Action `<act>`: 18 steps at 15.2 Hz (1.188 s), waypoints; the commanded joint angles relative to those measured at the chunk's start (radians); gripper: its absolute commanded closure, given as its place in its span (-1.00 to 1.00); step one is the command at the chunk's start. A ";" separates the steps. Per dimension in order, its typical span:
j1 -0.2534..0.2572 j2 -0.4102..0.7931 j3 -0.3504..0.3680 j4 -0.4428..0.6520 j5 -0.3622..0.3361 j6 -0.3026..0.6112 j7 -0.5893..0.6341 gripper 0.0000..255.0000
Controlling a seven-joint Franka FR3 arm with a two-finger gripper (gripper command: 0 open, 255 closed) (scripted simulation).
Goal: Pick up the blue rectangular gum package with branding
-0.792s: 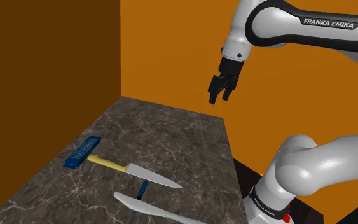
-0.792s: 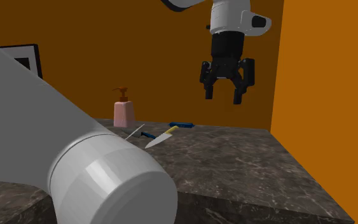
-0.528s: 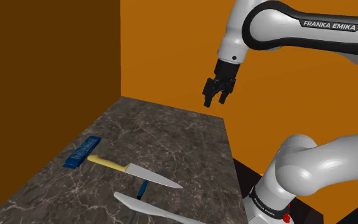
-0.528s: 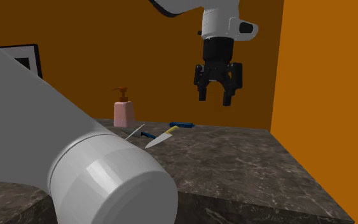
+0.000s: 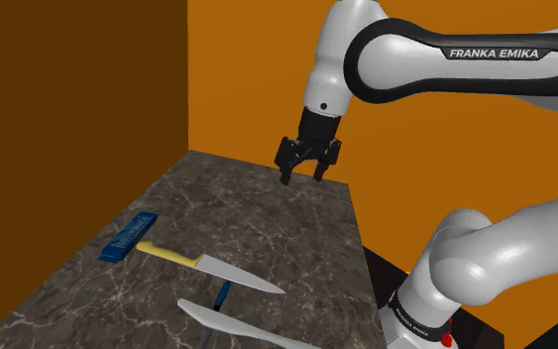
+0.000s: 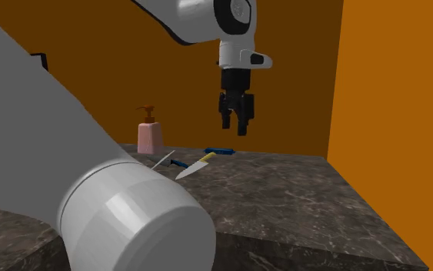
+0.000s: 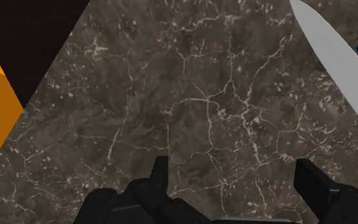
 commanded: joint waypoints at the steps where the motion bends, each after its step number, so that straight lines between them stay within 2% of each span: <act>1: -0.004 0.046 0.051 0.013 0.021 0.046 0.082 -1.00; 6: -0.026 0.184 0.182 0.083 0.042 0.144 0.289 -1.00; 10: -0.057 0.322 0.285 0.168 0.013 0.216 0.468 -1.00; 14: -0.091 0.487 0.382 0.278 -0.072 0.275 0.667 -1.00; 18: -0.098 0.681 0.451 0.413 -0.219 0.304 0.890 -1.00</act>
